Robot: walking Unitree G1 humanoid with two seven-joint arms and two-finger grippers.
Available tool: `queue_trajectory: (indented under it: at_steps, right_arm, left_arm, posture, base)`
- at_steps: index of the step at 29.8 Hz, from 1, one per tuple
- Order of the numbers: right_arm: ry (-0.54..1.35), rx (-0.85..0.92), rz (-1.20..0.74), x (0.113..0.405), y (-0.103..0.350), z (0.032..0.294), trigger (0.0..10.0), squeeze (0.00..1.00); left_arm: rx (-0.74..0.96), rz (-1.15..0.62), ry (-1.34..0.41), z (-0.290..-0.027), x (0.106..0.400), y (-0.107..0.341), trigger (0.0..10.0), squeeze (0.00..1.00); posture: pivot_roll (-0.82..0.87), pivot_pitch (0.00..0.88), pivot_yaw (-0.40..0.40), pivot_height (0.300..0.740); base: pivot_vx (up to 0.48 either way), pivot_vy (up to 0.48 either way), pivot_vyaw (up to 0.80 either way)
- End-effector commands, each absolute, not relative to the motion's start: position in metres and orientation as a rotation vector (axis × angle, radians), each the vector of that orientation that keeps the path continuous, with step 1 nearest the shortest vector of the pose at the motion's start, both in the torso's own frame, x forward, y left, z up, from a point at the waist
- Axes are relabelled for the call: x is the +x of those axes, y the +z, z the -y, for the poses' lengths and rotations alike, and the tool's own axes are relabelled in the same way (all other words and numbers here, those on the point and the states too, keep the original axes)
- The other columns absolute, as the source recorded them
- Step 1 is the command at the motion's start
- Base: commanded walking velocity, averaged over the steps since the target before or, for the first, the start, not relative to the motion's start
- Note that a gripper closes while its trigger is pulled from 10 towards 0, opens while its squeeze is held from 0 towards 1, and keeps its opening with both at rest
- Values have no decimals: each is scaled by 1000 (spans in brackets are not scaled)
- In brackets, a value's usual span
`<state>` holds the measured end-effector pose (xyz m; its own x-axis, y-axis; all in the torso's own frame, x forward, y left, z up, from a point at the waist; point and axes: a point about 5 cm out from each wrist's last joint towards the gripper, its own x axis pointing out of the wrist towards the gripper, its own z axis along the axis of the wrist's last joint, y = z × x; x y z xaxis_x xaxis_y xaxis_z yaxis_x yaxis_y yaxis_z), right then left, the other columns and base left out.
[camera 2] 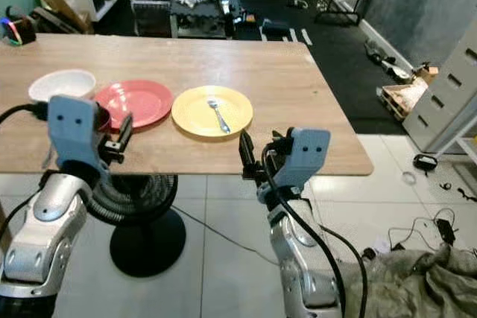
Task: Setting the table
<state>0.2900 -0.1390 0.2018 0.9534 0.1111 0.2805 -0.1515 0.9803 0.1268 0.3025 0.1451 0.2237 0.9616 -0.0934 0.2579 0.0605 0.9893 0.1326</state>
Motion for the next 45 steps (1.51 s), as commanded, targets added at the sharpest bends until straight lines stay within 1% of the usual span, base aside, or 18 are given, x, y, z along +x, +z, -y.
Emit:
queue_trajectory:
  at_steps: [1, 6, 14, 18, 23, 24, 29, 33, 36, 41, 45]
  right_arm:
    - [108, 97, 290, 290, 202, 140, 10000, 0]
    - [85, -19, 327, 291, 205, 140, 10000, 0]
    - [70, -64, 339, 293, 205, 142, 10000, 0]
    - [104, -143, 318, 295, 202, 143, 10000, 0]
    - [100, -154, 281, 296, 196, 148, 10000, 0]
    - [99, -112, 232, 298, 191, 152, 10000, 0]
    - [99, -39, 162, 300, 184, 161, 10000, 0]
    - [133, -54, 138, 300, 181, 161, 10000, 0]
    - [180, -83, 98, 299, 175, 156, 10000, 0]
    - [203, -93, 67, 298, 170, 153, 10000, 0]
    - [246, -155, -14, 297, 160, 149, 10000, 0]
  left_arm:
    - [123, 254, -88, -142, 302, 221, 10000, 0]
    - [120, 250, -91, -141, 302, 219, 10000, 0]
    - [119, 250, -93, -140, 303, 219, 10000, 0]
    - [118, 249, -95, -140, 303, 218, 10000, 0]
    - [119, 248, -97, -139, 303, 218, 10000, 0]
    - [120, 240, -103, -139, 302, 216, 10000, 0]
    - [117, 191, -144, -136, 302, 209, 10000, 0]
    - [142, 131, -260, -130, 297, 198, 10000, 0]
    - [126, 91, -336, -127, 290, 190, 10000, 0]
    - [123, 69, -361, -127, 287, 186, 10000, 0]
    - [125, 58, -369, -128, 285, 184, 10000, 0]
  posture:
    - [-29, 0, 72, 740]
    - [-29, 0, 71, 740]
    - [-29, 0, 68, 740]
    - [-31, 0, 66, 740]
    - [-32, 0, 66, 740]
    - [-33, 0, 66, 740]
    - [-33, 0, 68, 740]
    - [-30, 0, 71, 740]
    - [-27, 0, 71, 740]
    - [-24, 0, 70, 740]
    - [-23, 0, 69, 740]
  base:
    - [405, 0, 0]
    - [406, 0, 0]
    - [408, 0, 0]
    - [408, 0, 0]
    - [408, 0, 0]
    - [394, 0, 0]
    - [310, 0, 0]
    - [0, 0, 0]
    - [0, 0, 0]
    - [0, 0, 0]
    - [0, 0, 0]
